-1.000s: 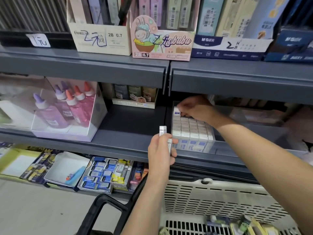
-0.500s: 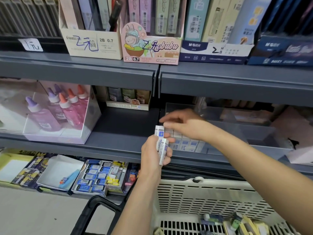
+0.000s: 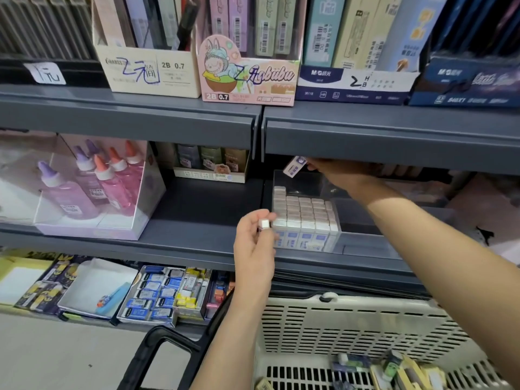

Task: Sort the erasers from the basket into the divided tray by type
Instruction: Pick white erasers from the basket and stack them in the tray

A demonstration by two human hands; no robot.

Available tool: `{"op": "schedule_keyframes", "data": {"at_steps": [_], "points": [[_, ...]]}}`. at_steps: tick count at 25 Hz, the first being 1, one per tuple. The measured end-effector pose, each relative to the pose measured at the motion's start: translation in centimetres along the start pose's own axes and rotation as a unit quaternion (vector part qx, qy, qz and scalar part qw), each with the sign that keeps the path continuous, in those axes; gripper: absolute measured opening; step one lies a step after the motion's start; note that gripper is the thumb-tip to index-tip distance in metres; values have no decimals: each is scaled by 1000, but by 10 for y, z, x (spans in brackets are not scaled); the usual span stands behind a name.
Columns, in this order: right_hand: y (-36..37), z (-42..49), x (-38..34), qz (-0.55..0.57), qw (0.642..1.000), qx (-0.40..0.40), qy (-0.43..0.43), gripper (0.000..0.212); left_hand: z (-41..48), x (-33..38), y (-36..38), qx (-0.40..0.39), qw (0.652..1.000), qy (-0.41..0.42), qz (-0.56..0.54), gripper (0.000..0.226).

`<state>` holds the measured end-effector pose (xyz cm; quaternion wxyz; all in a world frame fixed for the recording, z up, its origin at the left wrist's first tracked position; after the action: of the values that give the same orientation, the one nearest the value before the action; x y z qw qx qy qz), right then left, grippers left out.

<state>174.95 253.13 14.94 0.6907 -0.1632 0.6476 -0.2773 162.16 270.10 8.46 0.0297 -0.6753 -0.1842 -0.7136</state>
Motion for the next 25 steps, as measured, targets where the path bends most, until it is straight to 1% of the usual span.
{"op": "schedule_keyframes", "data": {"at_steps": [1,2,5,8,11,14,15,17,18,19,20,21,23,25], "points": [[6,6,3,-9,1000,17,-2,26,-1,2,-1,-6,1000,24,4,33],[13,10,5,-18,1000,21,-6,27,-1,4,-1,-13,999,40,1,33],[36,14,4,-43,998,-30,-29,8,-1,4,-2,-12,999,31,-36,27],[50,14,6,-77,993,-68,-50,5,2,-1,-3,1,999,11,-35,22],[56,13,10,-152,982,-67,-90,19,2,-3,-5,14,999,8,-27,26],[54,6,8,-193,972,-90,-96,28,4,-3,-8,30,999,8,-32,29],[51,3,5,-198,971,-83,-103,28,5,-4,-8,32,999,3,-40,28],[43,-11,-9,-173,975,-34,-132,26,5,-6,-7,31,998,-10,-57,26],[40,-20,-17,-134,982,-23,-132,23,4,-7,-6,29,998,-17,-62,26],[39,-31,-24,-82,989,-40,-119,20,4,-8,-6,27,997,-23,-63,28],[39,-43,-29,-38,991,-77,-103,17,4,-8,-5,25,997,-28,-62,29],[39,-55,-34,-22,988,-115,-100,16,4,-9,-5,24,997,-29,-60,30],[40,-74,-40,-28,977,-173,-120,11,4,-9,-5,21,998,-25,-46,30],[38,-84,-42,-23,970,-197,-140,5,3,-7,-4,10,999,-13,-29,29]]}}
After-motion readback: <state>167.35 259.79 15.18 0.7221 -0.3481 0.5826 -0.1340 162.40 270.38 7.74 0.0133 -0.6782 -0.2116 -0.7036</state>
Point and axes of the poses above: each hand's wrist, its own z-axis towards the middle knuckle, its own y-axis out of the palm, x = y × z, the point moved 4 cm from there along z, towards the middle knuckle, and after that the axes turned 7 degrees about x, right-handed, at the moved point
